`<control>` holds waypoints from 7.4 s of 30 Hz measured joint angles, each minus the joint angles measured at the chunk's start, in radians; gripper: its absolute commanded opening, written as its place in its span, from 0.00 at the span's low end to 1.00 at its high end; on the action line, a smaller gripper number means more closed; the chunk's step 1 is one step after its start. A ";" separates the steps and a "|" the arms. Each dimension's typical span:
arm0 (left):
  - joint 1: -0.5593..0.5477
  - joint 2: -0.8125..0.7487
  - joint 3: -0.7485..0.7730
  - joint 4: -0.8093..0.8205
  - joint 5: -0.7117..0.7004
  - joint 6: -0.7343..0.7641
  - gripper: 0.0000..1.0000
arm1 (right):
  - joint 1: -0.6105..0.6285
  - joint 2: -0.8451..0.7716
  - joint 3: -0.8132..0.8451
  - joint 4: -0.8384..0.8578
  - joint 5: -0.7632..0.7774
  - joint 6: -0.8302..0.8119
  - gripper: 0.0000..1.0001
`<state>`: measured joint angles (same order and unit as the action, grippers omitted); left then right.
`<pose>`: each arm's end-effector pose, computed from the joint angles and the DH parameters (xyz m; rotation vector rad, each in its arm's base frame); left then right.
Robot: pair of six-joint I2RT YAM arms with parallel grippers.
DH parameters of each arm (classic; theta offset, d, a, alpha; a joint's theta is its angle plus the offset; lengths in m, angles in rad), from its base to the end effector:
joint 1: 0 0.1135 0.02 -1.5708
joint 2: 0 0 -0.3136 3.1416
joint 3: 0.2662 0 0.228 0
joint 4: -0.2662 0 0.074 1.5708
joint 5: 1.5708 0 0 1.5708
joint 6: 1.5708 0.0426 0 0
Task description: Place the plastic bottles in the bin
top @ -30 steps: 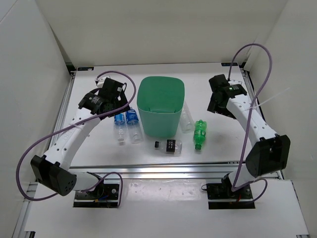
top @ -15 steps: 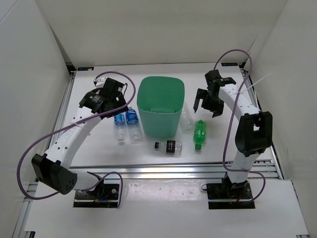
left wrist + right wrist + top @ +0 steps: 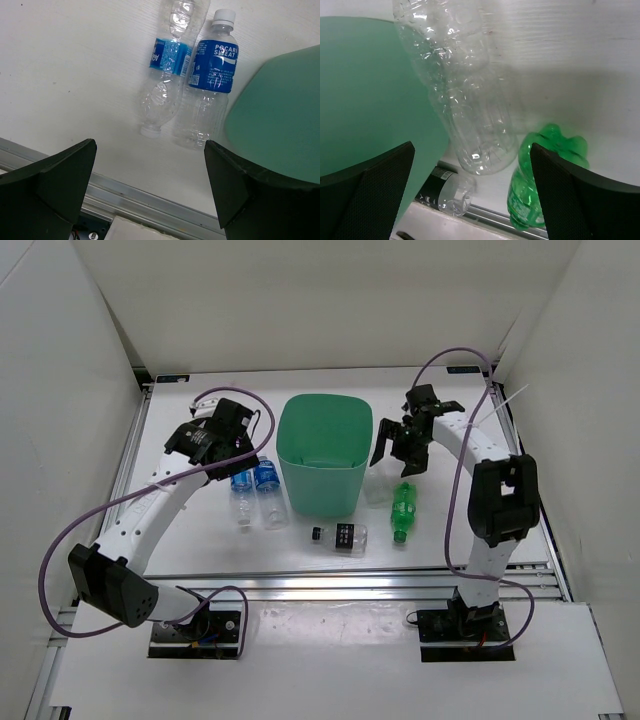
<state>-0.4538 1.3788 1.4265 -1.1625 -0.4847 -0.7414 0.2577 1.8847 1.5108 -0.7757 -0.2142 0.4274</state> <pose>0.2120 -0.0813 0.3915 -0.4990 2.4479 0.1841 0.3756 0.1083 0.2817 0.1718 2.7723 0.4806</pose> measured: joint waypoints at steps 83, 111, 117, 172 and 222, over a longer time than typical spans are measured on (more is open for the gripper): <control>0.150 0.082 -0.040 -0.013 -0.028 -0.079 1.00 | -0.082 -0.131 -0.407 0.026 0.035 0.172 0.93; 0.208 -0.111 -0.248 0.222 0.197 0.072 1.00 | 0.301 -0.138 0.681 -0.037 0.054 0.069 1.00; 0.228 0.043 -0.216 0.259 0.304 0.092 1.00 | 0.298 0.022 0.664 -0.211 0.088 0.056 1.00; -0.256 0.379 0.584 0.288 0.142 0.146 1.00 | 0.167 -0.509 0.201 -0.206 0.011 0.072 1.00; 0.236 0.171 0.183 0.520 0.570 0.174 0.47 | 0.096 -0.516 0.128 -0.217 -0.044 0.063 1.00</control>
<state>-0.2180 1.5501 1.6100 -0.6430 0.0856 -0.5674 0.3534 1.3685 1.6390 -0.9928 -0.2581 0.4904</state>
